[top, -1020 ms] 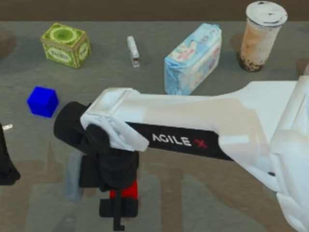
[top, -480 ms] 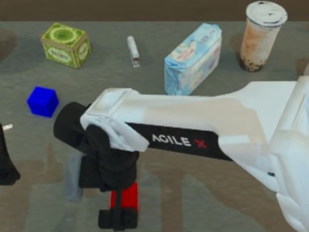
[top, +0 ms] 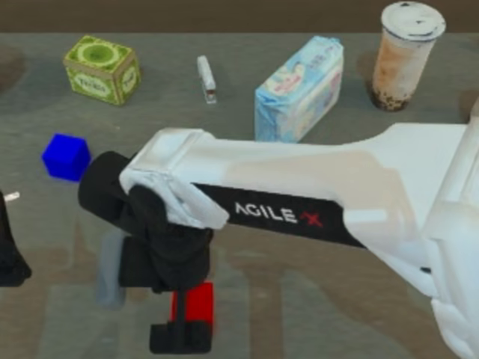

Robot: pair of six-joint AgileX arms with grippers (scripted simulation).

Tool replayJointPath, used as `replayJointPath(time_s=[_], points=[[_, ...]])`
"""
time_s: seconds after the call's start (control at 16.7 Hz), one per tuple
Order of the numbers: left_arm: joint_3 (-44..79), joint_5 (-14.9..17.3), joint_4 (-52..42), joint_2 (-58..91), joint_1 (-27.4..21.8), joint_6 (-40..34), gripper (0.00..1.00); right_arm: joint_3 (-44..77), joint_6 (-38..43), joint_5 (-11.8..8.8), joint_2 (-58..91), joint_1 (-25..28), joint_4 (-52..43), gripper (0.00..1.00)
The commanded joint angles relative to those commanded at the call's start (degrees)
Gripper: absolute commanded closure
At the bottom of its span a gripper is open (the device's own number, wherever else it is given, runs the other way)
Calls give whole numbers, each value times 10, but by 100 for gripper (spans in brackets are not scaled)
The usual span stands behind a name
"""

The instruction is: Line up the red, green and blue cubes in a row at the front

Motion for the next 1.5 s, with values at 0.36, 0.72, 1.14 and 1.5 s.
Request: replayJointPath(time_s=[0.36, 0.72, 1.14, 1.5], points=[[0, 0, 0, 0, 0, 0, 0, 83, 0, -1, -24, 1, -111, 0], [5, 0, -4, 5, -2, 2, 0, 82, 1, -1, -30, -4, -110, 0], [186, 3, -122, 201, -39, 61, 0, -81, 46, -16, -237, -101, 22, 0], [448, 2, -302, 556, -89, 145, 0, -390, 138, -32, -615, -269, 224, 0]])
